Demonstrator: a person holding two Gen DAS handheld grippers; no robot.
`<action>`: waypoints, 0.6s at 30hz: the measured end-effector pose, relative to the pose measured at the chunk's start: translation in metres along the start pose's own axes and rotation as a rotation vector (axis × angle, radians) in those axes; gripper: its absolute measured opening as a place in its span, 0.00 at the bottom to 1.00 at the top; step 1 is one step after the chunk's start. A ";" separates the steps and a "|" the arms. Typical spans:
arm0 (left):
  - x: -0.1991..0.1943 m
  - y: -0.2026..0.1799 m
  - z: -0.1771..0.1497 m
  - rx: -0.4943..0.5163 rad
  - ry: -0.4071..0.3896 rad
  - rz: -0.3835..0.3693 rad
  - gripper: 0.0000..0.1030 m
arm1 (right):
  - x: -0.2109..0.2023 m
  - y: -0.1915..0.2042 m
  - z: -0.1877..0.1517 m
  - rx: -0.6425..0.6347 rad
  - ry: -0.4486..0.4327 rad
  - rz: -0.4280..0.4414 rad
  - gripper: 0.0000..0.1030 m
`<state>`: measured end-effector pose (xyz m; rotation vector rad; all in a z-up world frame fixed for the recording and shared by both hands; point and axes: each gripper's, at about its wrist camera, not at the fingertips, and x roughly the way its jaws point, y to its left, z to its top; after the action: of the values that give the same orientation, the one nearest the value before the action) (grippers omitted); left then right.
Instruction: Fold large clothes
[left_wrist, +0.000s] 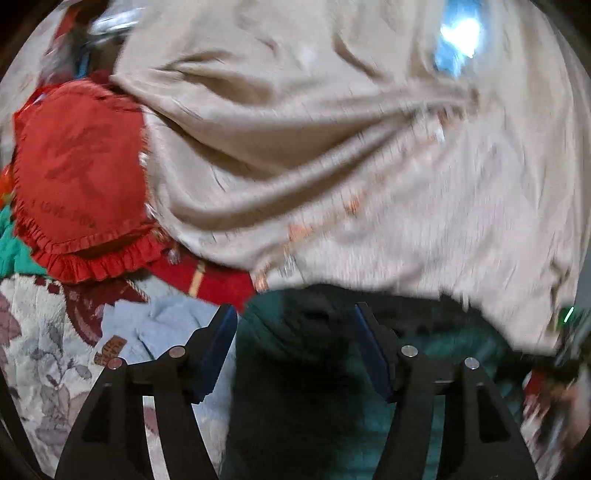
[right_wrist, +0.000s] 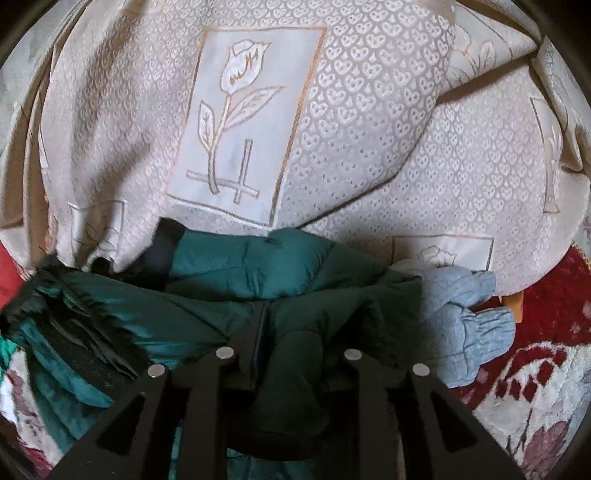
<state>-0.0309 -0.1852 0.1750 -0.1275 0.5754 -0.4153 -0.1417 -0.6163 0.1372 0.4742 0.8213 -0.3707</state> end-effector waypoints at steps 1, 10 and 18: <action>0.009 -0.006 -0.005 0.025 0.035 0.012 0.44 | -0.006 -0.002 0.001 0.013 -0.015 0.032 0.37; 0.073 -0.010 -0.035 0.046 0.182 0.106 0.44 | -0.083 0.009 -0.009 -0.019 -0.206 0.137 0.67; 0.085 -0.012 -0.037 0.062 0.189 0.141 0.44 | -0.035 0.077 -0.018 -0.306 -0.080 0.066 0.69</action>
<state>0.0091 -0.2315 0.1039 0.0120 0.7522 -0.3093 -0.1372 -0.5376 0.1734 0.1999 0.7668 -0.1965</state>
